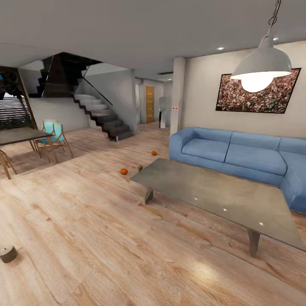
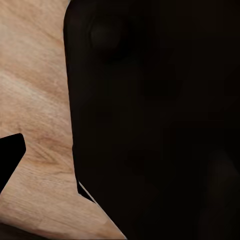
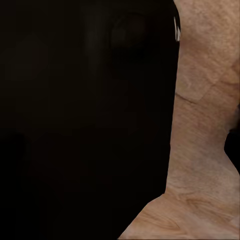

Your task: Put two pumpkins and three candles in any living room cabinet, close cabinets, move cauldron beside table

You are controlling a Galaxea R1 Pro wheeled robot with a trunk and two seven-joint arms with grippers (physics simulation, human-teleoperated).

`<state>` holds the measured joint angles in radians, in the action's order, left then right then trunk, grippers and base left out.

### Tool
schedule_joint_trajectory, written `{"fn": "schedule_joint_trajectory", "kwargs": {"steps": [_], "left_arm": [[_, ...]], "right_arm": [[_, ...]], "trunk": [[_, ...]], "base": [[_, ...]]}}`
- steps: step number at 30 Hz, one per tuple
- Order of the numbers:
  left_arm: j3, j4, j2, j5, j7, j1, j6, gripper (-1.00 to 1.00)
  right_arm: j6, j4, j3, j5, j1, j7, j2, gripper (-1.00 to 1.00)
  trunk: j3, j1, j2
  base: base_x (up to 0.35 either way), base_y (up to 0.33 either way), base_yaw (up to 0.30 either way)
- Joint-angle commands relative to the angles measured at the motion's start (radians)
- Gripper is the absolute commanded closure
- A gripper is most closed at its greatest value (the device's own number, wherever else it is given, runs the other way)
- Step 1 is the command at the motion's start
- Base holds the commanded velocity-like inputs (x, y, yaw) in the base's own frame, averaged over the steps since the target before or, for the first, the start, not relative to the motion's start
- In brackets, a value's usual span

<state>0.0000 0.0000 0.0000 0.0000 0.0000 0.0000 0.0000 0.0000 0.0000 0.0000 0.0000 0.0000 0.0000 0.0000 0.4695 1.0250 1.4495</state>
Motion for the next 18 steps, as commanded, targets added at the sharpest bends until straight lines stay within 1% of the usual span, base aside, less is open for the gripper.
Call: {"fn": "schedule_joint_trajectory", "kwargs": {"steps": [1,4,8,18], "left_arm": [[-0.006,-0.006,0.006,0.006,0.006,0.006,-0.002,-1.00],[-0.012,-0.020,0.023,0.009,0.011,0.008,-0.002,-1.00],[-0.012,-0.023,0.034,0.009,0.011,0.008,-0.006,-1.00],[-0.012,-0.023,0.037,0.009,0.011,0.008,-0.008,-1.00]], "right_arm": [[-0.006,0.006,0.002,-0.006,-0.006,0.006,-0.002,-1.00],[-0.006,0.008,0.004,-0.012,-0.018,0.014,-0.001,-1.00],[-0.013,0.014,0.002,-0.015,-0.025,0.013,-0.002,-1.00],[-0.018,0.014,0.002,-0.015,-0.028,0.014,-0.002,-1.00]], "trunk": [[0.001,0.000,0.000],[0.001,0.000,0.000],[0.001,0.000,0.000],[0.001,0.000,0.000]], "base": [[0.000,0.000,0.000],[0.000,0.000,0.000],[0.000,0.000,0.000],[0.000,0.000,0.000]]}}
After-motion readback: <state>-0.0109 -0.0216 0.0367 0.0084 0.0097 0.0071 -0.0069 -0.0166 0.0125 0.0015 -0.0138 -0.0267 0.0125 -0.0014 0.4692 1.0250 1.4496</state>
